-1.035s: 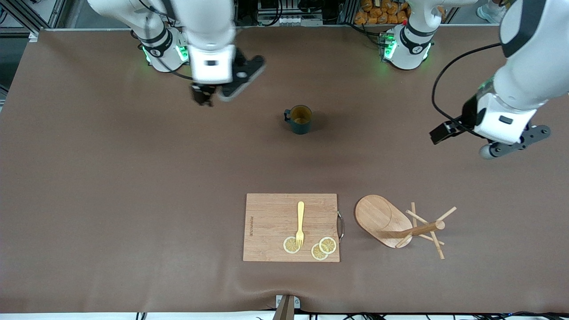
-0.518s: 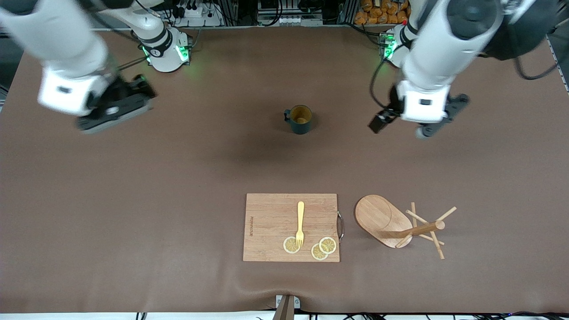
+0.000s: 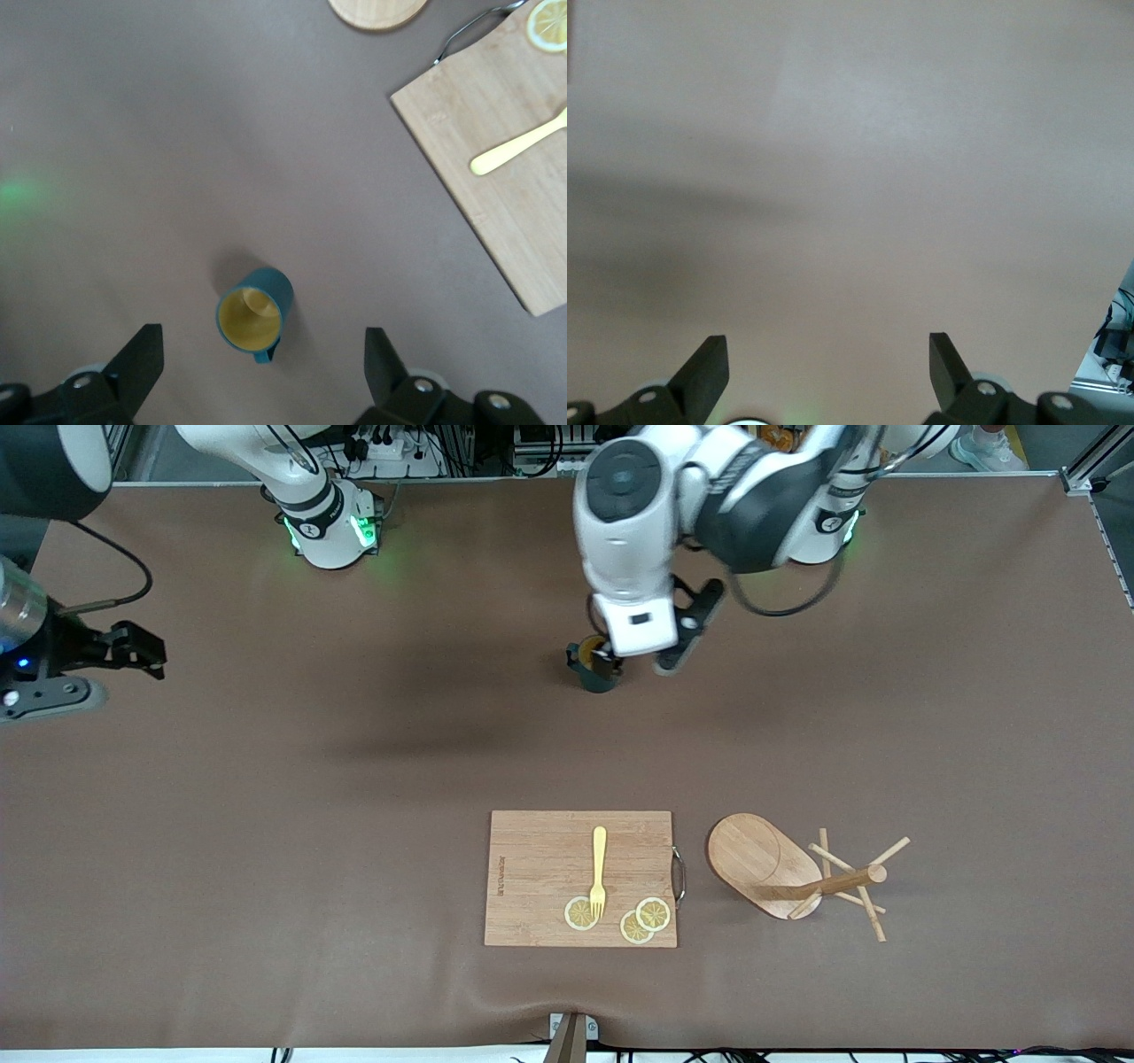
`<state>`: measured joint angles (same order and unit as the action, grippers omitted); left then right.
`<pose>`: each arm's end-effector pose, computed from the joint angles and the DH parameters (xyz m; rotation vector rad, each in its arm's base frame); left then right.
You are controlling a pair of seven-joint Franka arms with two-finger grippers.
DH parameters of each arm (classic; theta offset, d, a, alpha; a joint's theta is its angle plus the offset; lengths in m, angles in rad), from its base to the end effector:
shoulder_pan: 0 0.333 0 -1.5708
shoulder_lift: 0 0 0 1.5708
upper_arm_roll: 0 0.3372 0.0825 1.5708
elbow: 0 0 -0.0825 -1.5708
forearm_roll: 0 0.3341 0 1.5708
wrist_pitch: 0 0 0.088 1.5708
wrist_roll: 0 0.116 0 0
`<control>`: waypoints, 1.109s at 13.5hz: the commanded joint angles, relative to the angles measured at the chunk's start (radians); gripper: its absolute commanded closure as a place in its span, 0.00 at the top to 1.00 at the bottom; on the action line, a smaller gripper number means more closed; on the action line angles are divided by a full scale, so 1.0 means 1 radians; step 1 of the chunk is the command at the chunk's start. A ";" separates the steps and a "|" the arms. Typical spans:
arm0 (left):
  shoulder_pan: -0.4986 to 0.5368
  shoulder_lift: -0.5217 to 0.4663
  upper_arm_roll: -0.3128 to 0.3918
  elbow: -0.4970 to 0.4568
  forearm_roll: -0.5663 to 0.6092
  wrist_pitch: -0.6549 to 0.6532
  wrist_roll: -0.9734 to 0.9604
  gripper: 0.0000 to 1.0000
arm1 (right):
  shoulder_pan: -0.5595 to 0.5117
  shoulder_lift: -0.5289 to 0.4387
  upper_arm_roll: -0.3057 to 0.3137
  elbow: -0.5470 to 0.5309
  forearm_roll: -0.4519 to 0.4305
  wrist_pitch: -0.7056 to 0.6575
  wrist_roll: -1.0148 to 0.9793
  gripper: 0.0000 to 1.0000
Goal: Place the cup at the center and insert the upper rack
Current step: 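Move the left gripper to the mug handle while the right gripper retracts, then grasp the teal mug handle with the left gripper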
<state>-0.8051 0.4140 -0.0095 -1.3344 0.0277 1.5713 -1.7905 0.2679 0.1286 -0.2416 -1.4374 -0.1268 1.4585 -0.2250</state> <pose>0.4291 -0.4486 0.5011 -2.6198 -1.3871 0.0357 0.5327 0.0080 0.6195 2.9678 0.3638 -0.1777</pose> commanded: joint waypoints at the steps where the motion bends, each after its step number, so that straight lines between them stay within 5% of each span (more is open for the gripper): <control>1: -0.119 0.078 0.029 0.063 0.125 -0.039 -0.093 1.00 | -0.033 -0.015 -0.024 -0.032 0.038 0.020 0.007 1.00; 3: -0.190 0.142 0.033 0.083 0.156 -0.039 -0.195 1.00 | -0.102 -0.007 -0.025 -0.046 0.194 0.028 0.006 1.00; 11: -0.391 0.471 0.033 0.260 0.281 -0.039 -0.541 1.00 | -0.110 0.017 -0.057 -0.078 0.205 0.095 0.009 1.00; 15: -0.428 0.561 0.029 0.273 0.331 -0.077 -0.567 1.00 | -0.105 0.019 -0.058 -0.084 0.208 0.115 0.016 1.00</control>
<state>-1.2204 0.9251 0.0088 -1.1178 0.3298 1.5423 -2.3523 0.1642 0.1491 -0.2984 -1.5160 0.0586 1.5568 -0.2219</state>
